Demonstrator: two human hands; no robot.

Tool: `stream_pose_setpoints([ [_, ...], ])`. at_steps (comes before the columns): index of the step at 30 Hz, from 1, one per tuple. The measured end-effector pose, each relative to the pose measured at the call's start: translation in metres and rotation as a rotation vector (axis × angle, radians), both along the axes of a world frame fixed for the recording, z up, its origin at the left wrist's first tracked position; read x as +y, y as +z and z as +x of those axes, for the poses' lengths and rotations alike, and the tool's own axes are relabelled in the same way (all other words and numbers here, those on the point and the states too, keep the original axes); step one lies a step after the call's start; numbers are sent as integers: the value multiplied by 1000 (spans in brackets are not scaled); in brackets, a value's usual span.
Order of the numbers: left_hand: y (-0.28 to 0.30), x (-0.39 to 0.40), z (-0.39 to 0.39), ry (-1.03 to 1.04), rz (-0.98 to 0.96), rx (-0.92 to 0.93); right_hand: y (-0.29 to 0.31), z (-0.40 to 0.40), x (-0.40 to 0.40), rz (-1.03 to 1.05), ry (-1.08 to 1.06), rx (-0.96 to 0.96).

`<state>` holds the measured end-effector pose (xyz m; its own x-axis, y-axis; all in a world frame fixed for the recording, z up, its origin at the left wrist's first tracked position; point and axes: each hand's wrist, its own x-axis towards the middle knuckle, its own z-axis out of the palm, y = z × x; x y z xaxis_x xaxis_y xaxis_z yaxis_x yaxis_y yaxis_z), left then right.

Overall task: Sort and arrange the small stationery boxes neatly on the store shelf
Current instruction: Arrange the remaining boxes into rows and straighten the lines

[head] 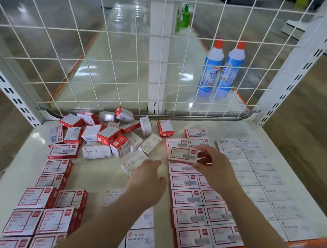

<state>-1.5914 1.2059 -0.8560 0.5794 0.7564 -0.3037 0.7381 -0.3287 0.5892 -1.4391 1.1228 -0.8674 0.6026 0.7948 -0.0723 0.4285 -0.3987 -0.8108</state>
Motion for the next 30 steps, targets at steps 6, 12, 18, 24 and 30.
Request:
stream_pose_setpoints([
  [6, -11, -6, 36, -246, 179, 127, 2, 38, -1, -16, -87, -89],
  [12, -18, -1, 59, -276, 251, 280, -2, 62, 11, 11, -82, -213],
  [18, -22, 11, 65, -242, 210, 266, -15, 73, 45, -71, -10, -349],
  [24, -15, 14, 64, -309, 208, 286, -34, 75, 75, -40, 4, -361],
  [30, -16, 13, 64, -333, 234, 296, -33, 73, 95, -93, 124, -390],
])
